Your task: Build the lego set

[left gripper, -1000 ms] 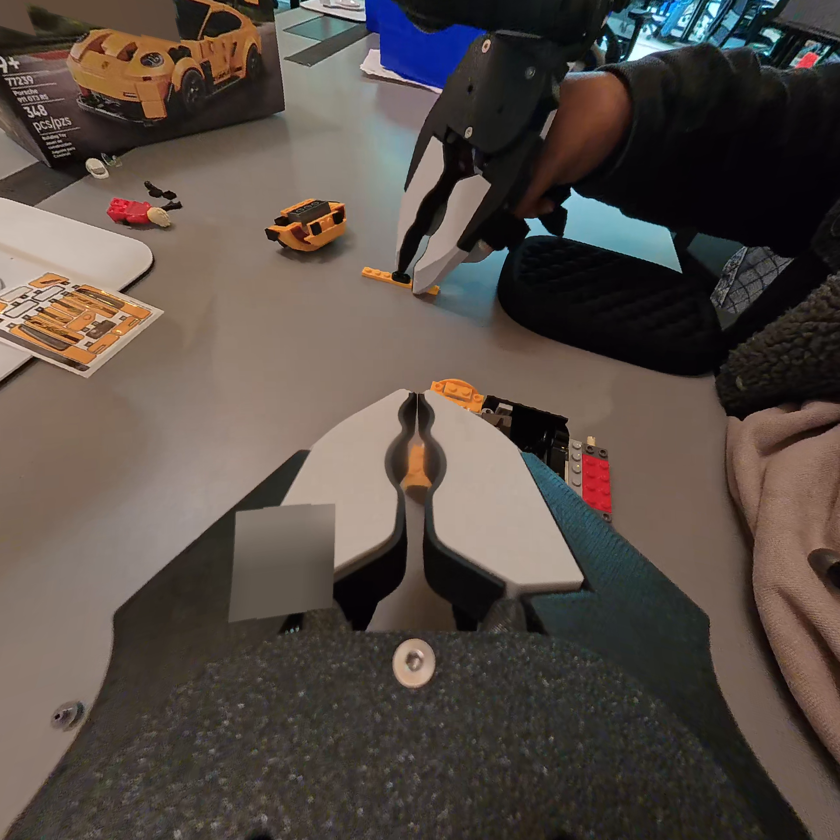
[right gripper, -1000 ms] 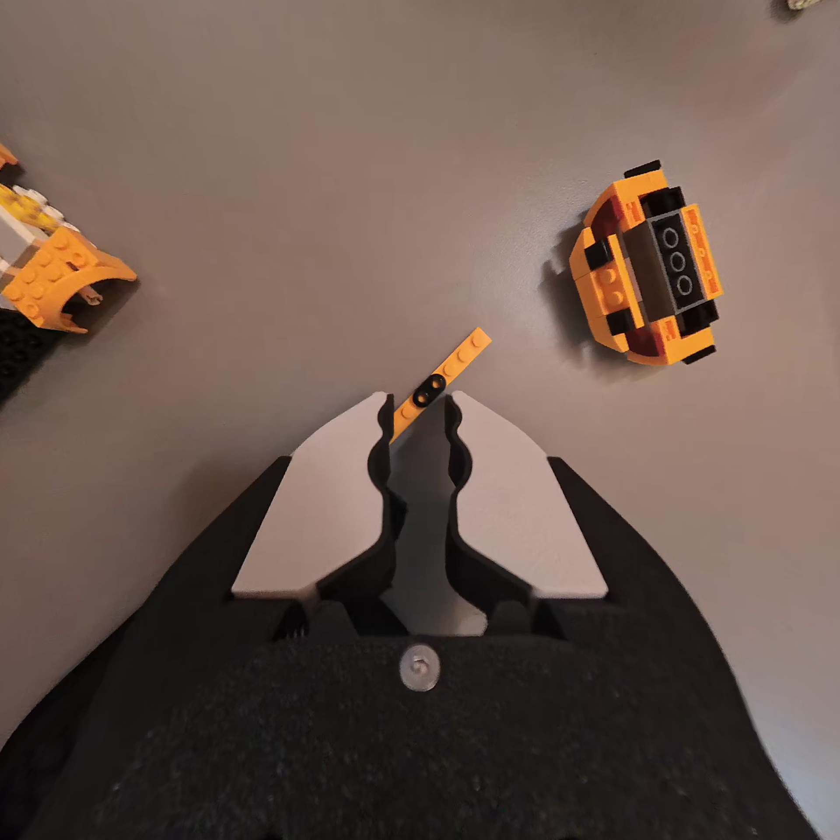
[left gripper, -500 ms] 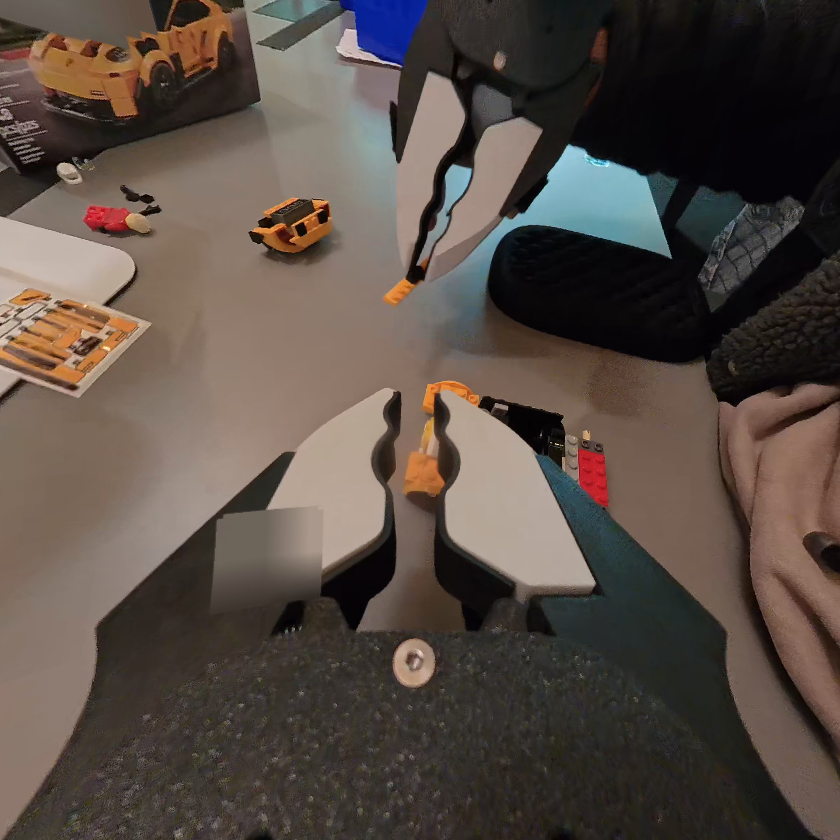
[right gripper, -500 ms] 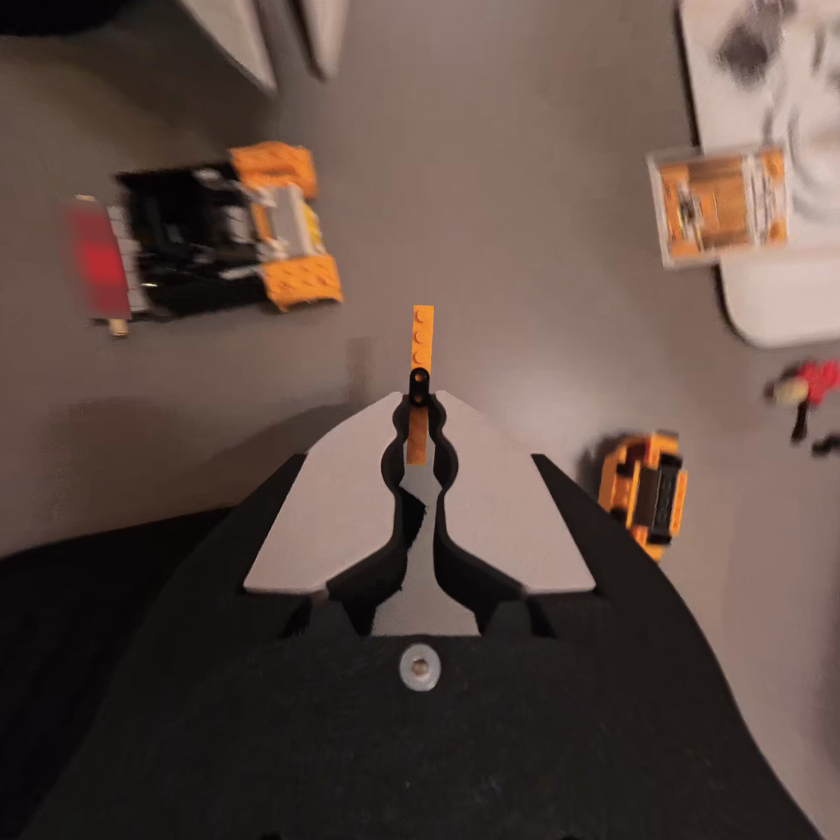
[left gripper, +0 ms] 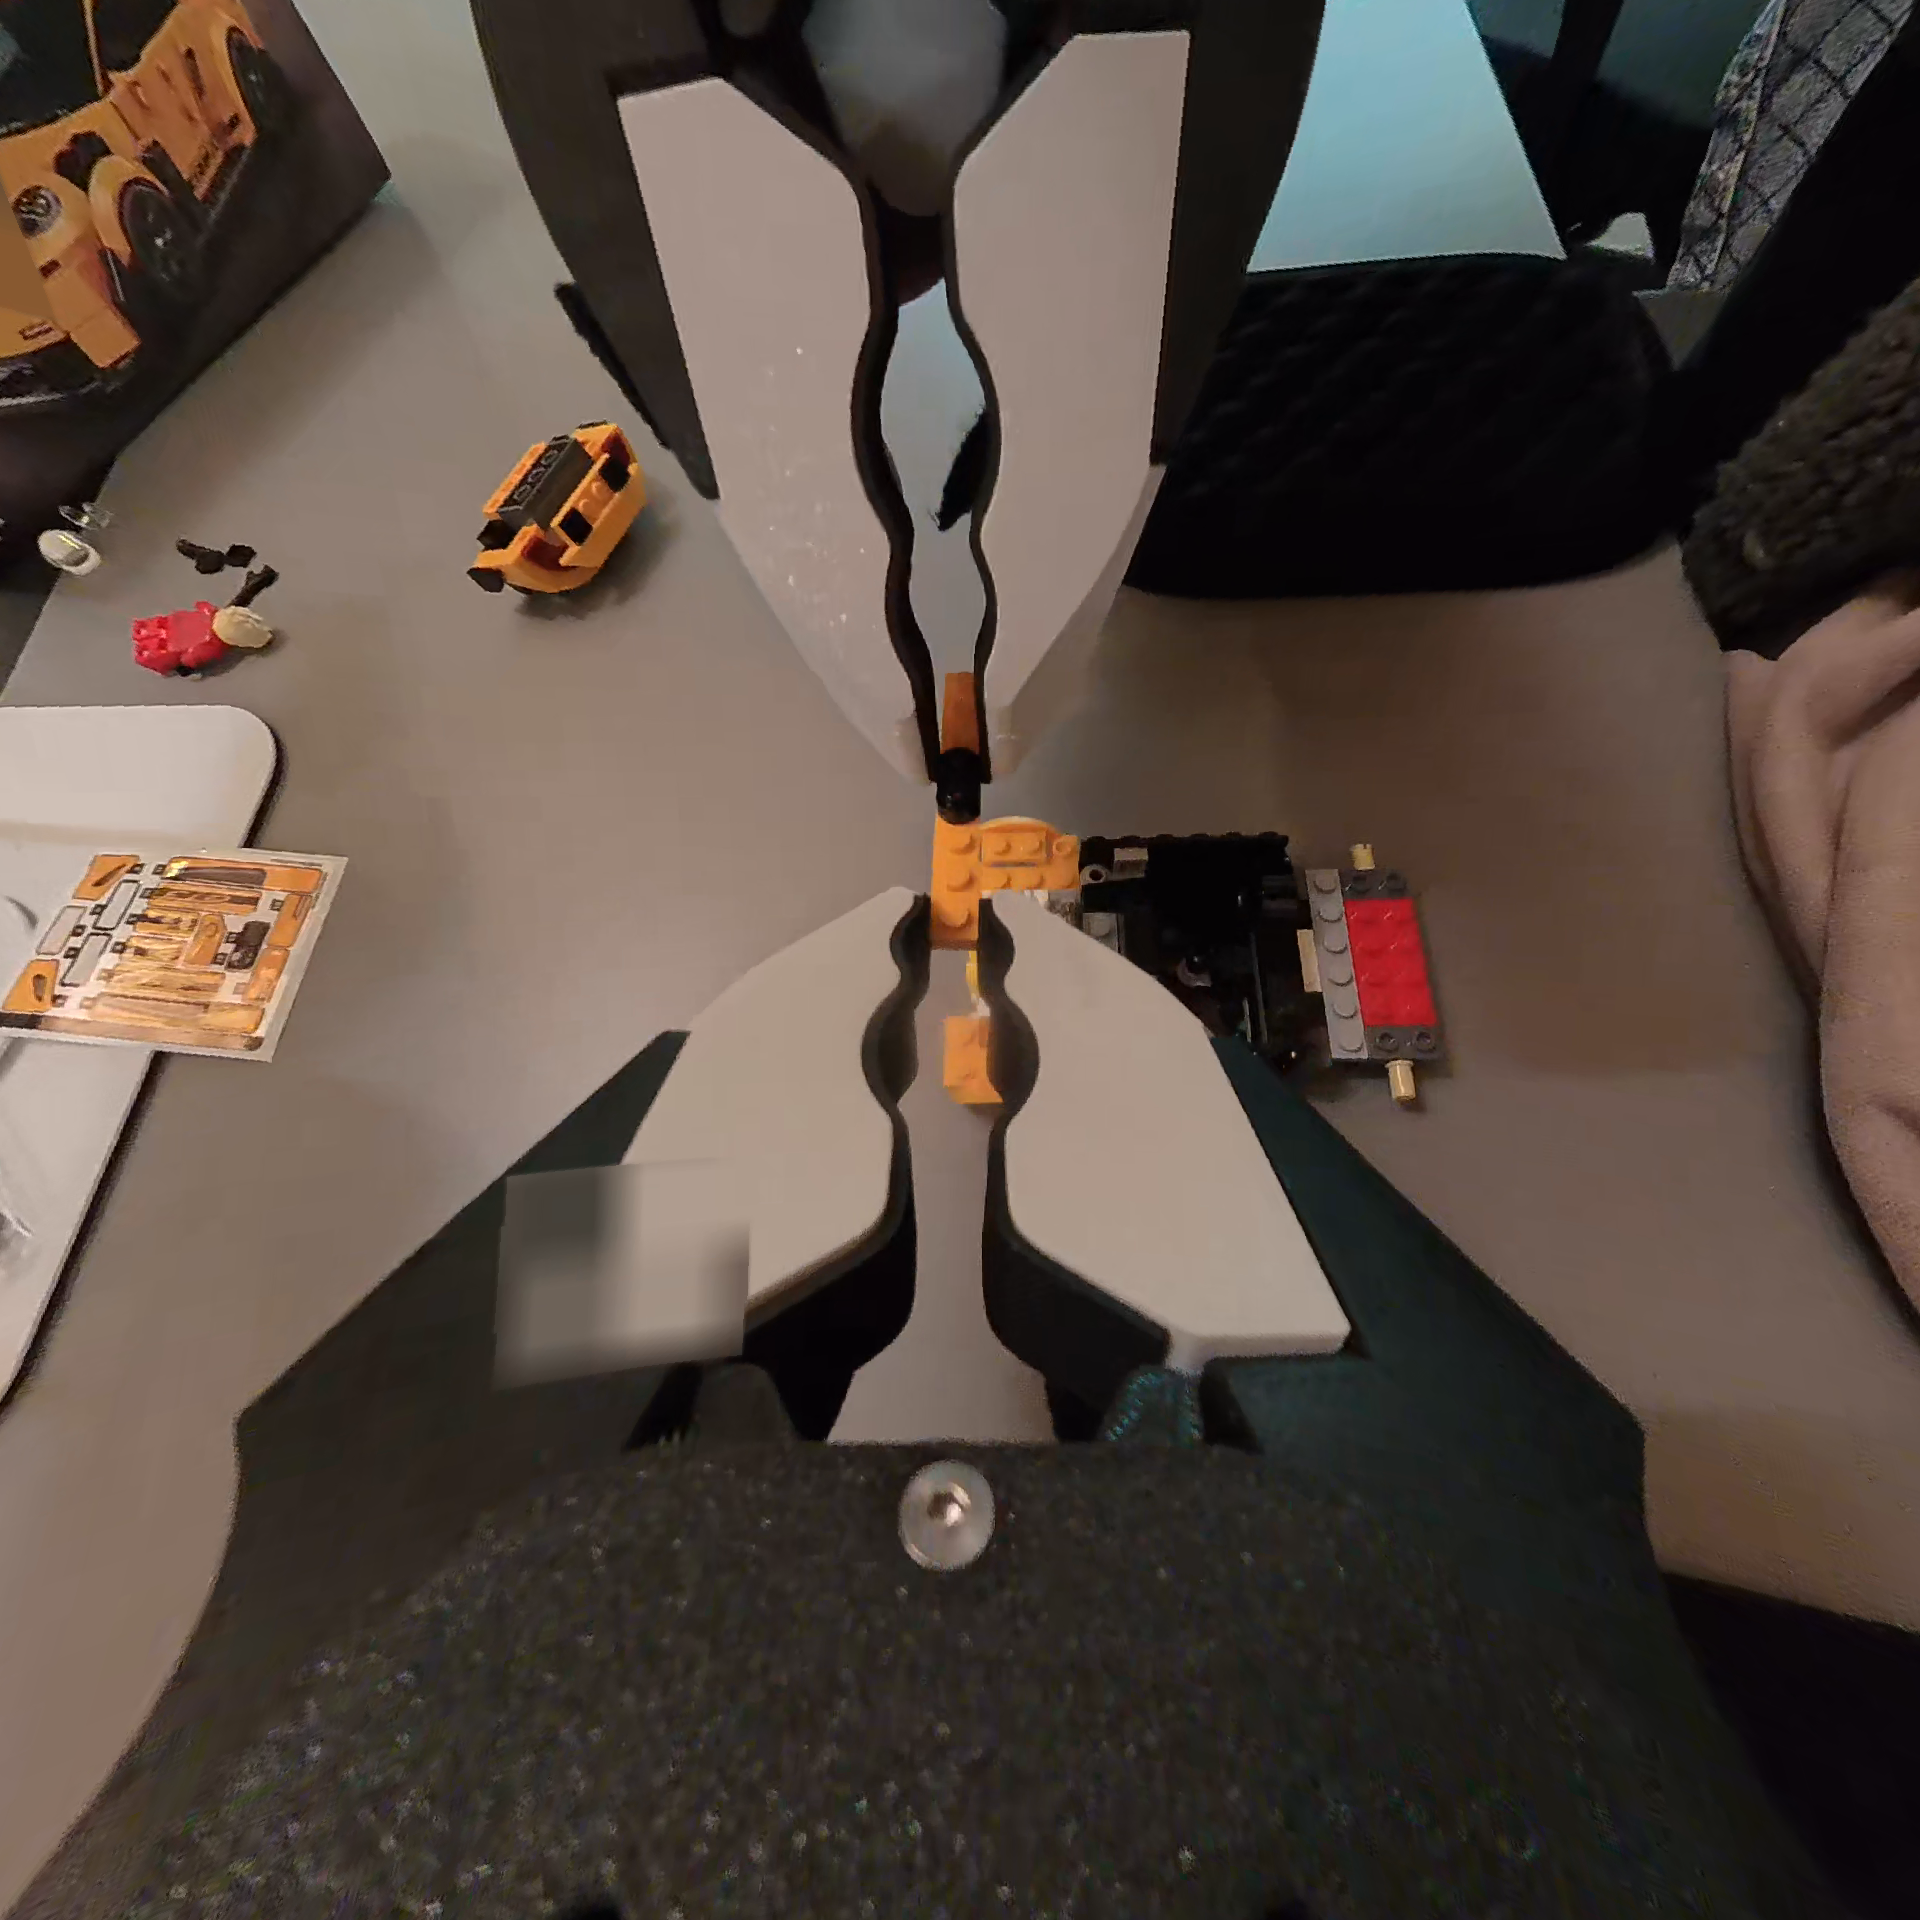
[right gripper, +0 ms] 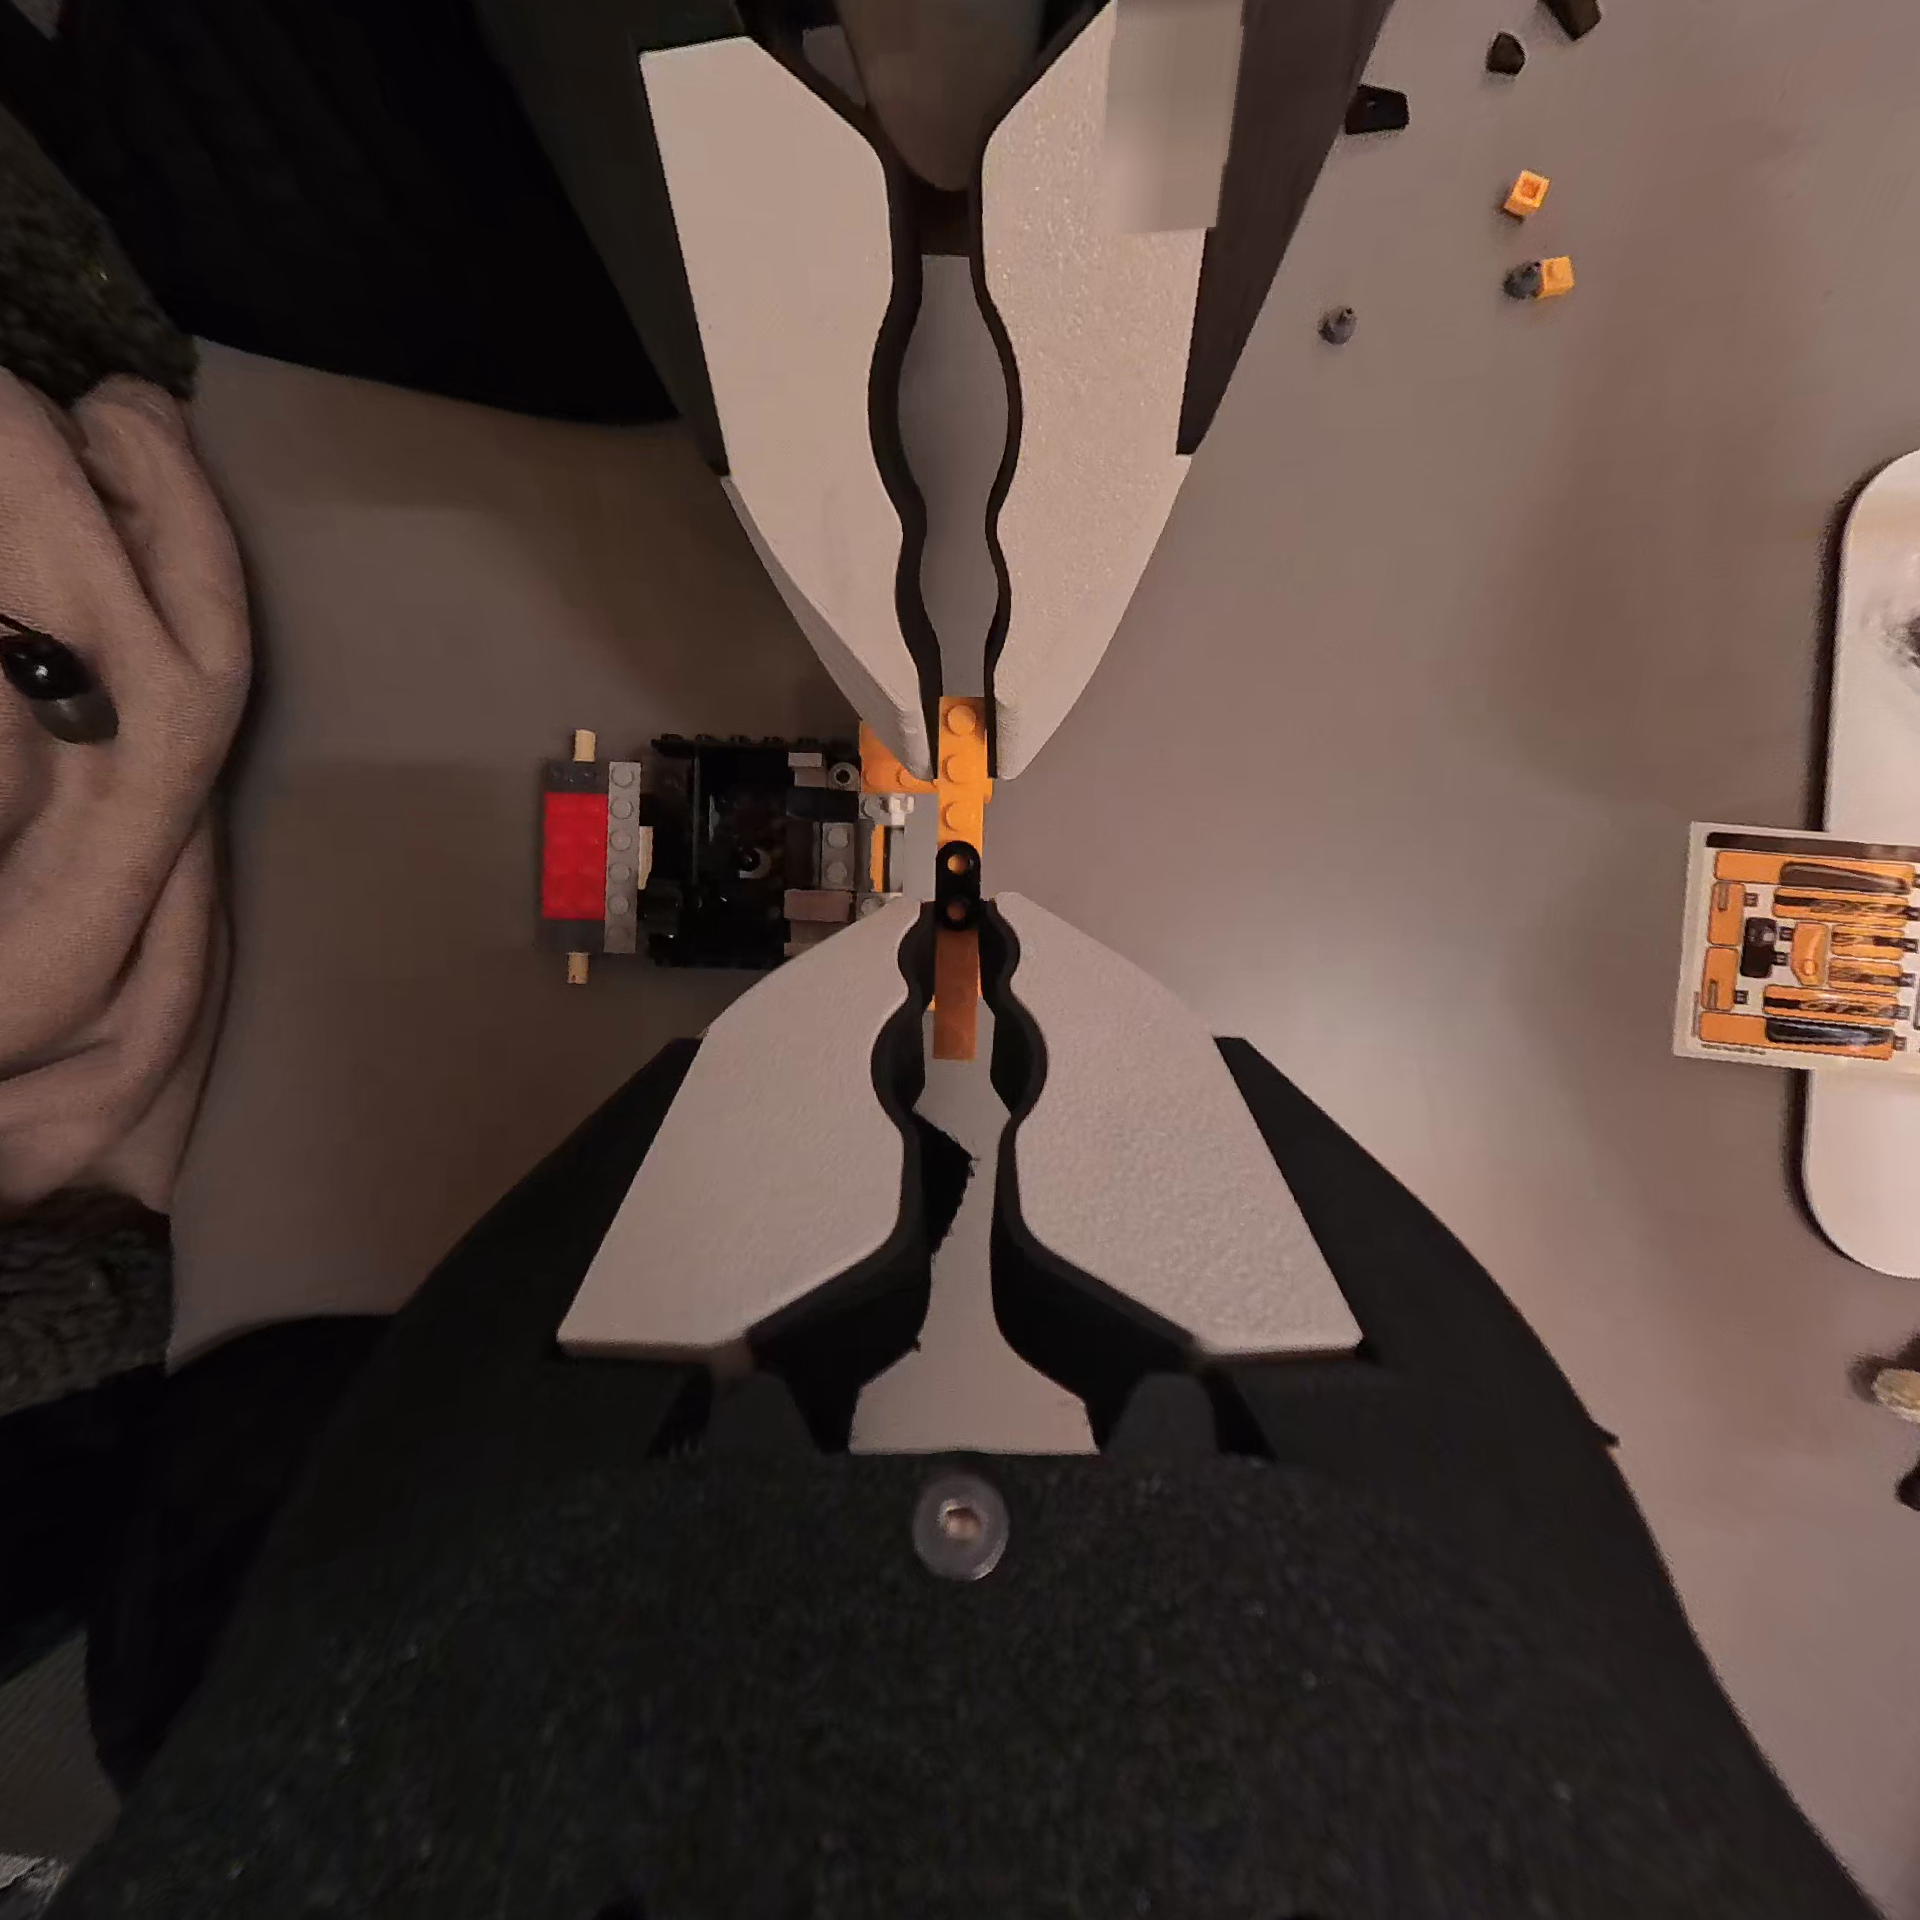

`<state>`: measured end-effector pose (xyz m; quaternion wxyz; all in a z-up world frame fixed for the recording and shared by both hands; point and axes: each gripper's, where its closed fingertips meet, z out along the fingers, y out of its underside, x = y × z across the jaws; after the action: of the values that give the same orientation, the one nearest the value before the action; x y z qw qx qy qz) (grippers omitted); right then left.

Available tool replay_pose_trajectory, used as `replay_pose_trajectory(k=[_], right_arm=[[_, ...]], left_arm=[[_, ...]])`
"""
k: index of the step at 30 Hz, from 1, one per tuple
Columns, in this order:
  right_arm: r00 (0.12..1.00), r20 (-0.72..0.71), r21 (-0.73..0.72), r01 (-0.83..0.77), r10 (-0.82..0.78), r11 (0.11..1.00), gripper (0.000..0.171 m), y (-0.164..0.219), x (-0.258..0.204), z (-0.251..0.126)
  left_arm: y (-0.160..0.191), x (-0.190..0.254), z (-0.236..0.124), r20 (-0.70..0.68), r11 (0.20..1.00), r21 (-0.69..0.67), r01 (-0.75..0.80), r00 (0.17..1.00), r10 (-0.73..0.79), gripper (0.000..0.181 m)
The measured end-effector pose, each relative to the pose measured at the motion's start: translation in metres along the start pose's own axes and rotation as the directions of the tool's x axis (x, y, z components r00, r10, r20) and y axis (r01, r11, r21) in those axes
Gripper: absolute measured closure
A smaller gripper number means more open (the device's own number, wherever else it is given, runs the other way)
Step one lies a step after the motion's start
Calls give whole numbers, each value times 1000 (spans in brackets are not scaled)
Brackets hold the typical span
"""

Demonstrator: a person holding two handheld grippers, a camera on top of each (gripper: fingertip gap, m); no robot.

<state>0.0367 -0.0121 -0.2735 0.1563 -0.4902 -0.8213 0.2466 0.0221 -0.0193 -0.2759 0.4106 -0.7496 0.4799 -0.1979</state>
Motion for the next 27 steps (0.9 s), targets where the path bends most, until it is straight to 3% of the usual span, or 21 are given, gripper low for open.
replay_pose_trajectory(k=[6,10,19,27], right_arm=[[1000,-25,78,-8,10,997,154,4,7,-4],[999,-5,152,-34,36,988,157,14,4,1],[995,-2,228,-95,98,969,162,20,7,13],[994,19,194,-110,108,975,163,25,8,19]], left_arm=[[1,-1,-5,-56,990,84,117,992,-113,173],[8,0,-5,-112,969,133,206,975,-192,173],[20,-1,2,-120,970,105,218,971,-206,174],[28,-2,7,-137,970,60,235,965,-225,174]])
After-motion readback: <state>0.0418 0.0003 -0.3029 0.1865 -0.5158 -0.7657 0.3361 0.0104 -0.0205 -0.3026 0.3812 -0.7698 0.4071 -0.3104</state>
